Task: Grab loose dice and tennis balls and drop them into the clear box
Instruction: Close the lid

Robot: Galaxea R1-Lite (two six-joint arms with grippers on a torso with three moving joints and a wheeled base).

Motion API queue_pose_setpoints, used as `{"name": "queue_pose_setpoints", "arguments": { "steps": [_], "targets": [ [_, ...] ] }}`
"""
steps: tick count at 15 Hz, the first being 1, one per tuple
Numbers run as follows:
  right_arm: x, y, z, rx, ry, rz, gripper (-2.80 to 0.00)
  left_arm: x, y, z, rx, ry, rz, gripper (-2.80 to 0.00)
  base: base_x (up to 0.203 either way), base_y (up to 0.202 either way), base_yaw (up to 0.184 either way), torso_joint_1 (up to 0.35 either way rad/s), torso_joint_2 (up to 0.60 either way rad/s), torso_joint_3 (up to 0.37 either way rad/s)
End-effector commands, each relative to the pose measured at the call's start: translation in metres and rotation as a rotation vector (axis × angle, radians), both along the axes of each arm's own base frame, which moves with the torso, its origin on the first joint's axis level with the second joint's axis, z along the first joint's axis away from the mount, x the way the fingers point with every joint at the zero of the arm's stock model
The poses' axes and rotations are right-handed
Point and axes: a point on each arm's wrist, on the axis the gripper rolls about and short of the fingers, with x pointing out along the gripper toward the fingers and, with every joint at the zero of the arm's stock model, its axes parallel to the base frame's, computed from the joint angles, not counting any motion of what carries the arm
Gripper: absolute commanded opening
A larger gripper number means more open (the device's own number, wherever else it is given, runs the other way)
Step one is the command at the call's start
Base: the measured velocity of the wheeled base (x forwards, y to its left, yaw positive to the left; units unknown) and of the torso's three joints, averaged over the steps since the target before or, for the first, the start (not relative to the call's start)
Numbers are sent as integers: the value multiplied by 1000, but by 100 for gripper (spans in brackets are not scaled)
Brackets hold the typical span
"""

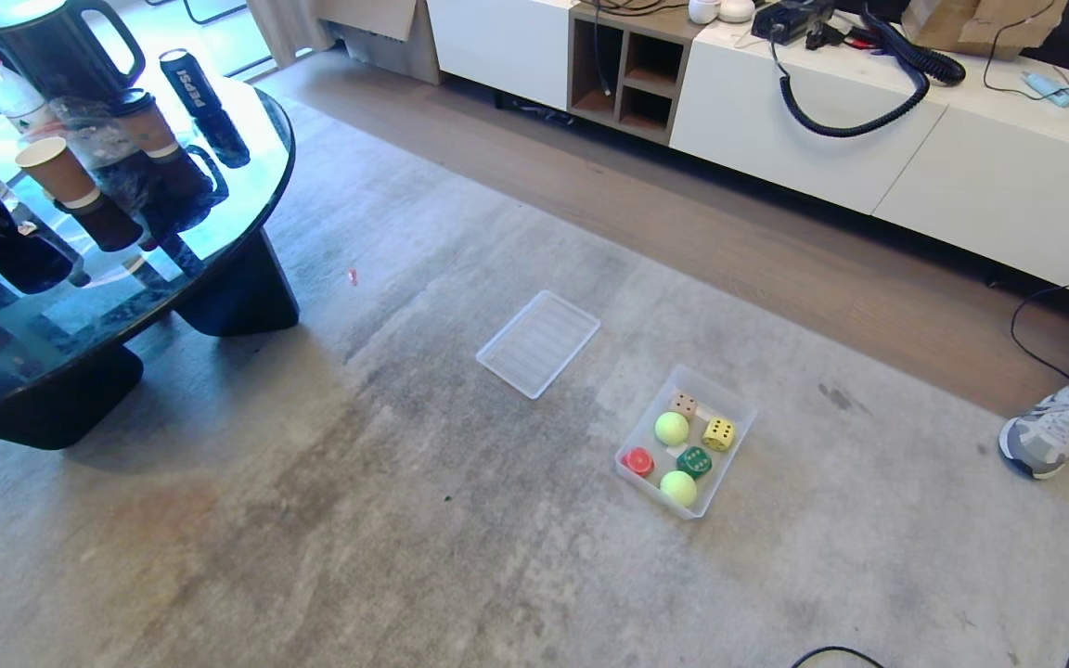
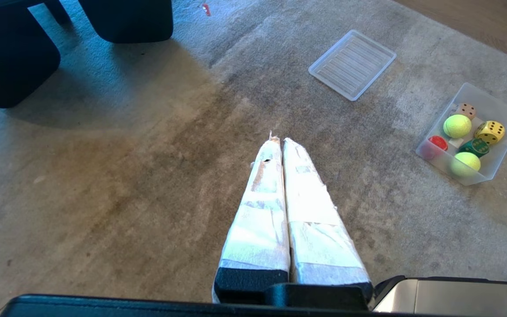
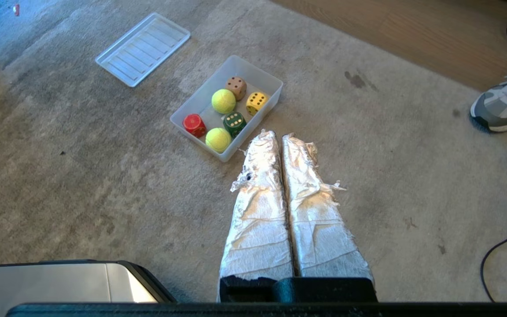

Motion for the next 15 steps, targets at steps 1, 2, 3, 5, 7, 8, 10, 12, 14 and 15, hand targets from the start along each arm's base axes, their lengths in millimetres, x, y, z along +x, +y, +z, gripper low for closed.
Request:
{"name": "queue_pose_setpoints", "arguments": {
  "steps": [1, 2, 3, 5, 7, 8, 10, 12, 14, 15],
  "targets": [
    [0, 0, 0, -8, 0, 1, -280, 0, 0, 0, 1, 0, -1, -280, 0, 0, 0, 0, 0, 0],
    [0, 0, 0, -6, 0, 1, -280, 0, 0, 0, -1, 0, 0, -280, 0, 0, 0, 0, 0, 0],
    [0, 0, 0, -7, 0, 1, -280, 0, 0, 0, -5, 0, 2, -280, 0, 0, 0, 0, 0, 0],
    [0, 0, 0, -8, 0, 1, -280, 0, 0, 0, -3, 0, 2, -280, 0, 0, 0, 0, 0, 0],
    [0, 0, 0, -7, 0, 1, -280, 0, 0, 0, 0, -2, 1, -280, 0, 0, 0, 0, 0, 0],
    [0, 0, 0, -8, 0, 3, -280, 0, 0, 0, -1, -2, 1, -280, 0, 0, 0, 0, 0, 0],
    [0, 0, 0, -7, 0, 0, -280, 0, 0, 0, 0, -2, 1, -280, 0, 0, 0, 0, 0, 0],
    [0, 0, 0, 0, 8, 0, -280, 0, 0, 0, -2, -2, 1, -280, 0, 0, 0, 0, 0, 0],
    [0, 0, 0, 0, 8, 0, -280, 0, 0, 0, 0, -2, 1, -280, 0, 0, 0, 10, -82, -61],
    [0, 0, 0, 0, 8, -2, -280, 0, 0, 0, 1, -2, 1, -280, 0, 0, 0, 36, -167, -119]
  ]
}}
